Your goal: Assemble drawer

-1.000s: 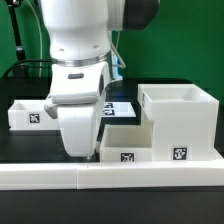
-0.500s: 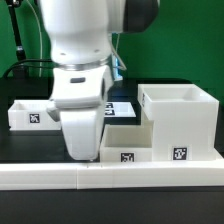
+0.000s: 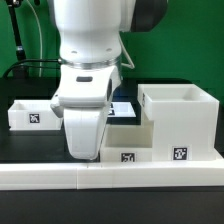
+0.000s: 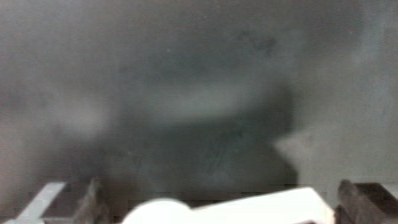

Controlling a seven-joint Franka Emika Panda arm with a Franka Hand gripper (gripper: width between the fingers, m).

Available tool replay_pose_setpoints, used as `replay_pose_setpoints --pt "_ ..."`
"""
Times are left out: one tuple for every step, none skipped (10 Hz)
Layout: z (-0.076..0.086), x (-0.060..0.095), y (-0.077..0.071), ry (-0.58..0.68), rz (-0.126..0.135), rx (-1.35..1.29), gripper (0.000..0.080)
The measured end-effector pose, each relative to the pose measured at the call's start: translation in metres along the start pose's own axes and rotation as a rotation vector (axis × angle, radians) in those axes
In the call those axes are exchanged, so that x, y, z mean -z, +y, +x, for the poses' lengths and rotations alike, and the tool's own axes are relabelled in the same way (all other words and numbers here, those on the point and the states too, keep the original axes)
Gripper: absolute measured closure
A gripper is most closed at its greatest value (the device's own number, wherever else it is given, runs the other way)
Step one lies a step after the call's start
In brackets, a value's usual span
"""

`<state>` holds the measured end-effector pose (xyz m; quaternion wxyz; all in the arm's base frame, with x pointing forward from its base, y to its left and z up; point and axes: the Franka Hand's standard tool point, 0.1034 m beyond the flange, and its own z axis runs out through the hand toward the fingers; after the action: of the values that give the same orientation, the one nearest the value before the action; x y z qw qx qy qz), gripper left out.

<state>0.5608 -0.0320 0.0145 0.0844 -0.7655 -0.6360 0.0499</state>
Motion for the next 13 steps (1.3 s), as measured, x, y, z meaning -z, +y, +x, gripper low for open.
replay_pose_setpoints --pt "-0.009 -0.001 -0.001 0.000 0.004 0.012 0.0151" --pt "-0.015 -0.001 -0.001 0.002 0.004 0.054 0.0151" --pt "-0.020 0.000 -0.003 0.004 0.002 0.095 0.0151" --pt "-0.021 -0.002 -0.008 0.005 -0.008 0.080 0.0151" --pt "-0.021 -0.004 -0.009 0.005 -0.004 0.082 0.0151" --pt "-0.021 -0.004 -0.009 0.005 -0.004 0.082 0.0151" --pt "-0.021 -0.004 -0.009 0.005 -0.004 0.086 0.0151" --pt "-0.021 -0.002 -0.009 0.005 -0.002 0.140 0.0151" --pt "-0.012 -0.002 -0.012 0.010 0.006 0.172 0.0151" --pt "-0.009 -0.001 -0.013 0.009 0.009 0.190 0.0151" --pt "-0.008 -0.001 -0.013 0.007 0.011 0.175 0.0151" --pt "-0.008 -0.001 -0.013 0.004 0.020 0.169 0.0151" --pt "-0.007 -0.001 -0.013 0.004 0.027 0.152 0.0151"
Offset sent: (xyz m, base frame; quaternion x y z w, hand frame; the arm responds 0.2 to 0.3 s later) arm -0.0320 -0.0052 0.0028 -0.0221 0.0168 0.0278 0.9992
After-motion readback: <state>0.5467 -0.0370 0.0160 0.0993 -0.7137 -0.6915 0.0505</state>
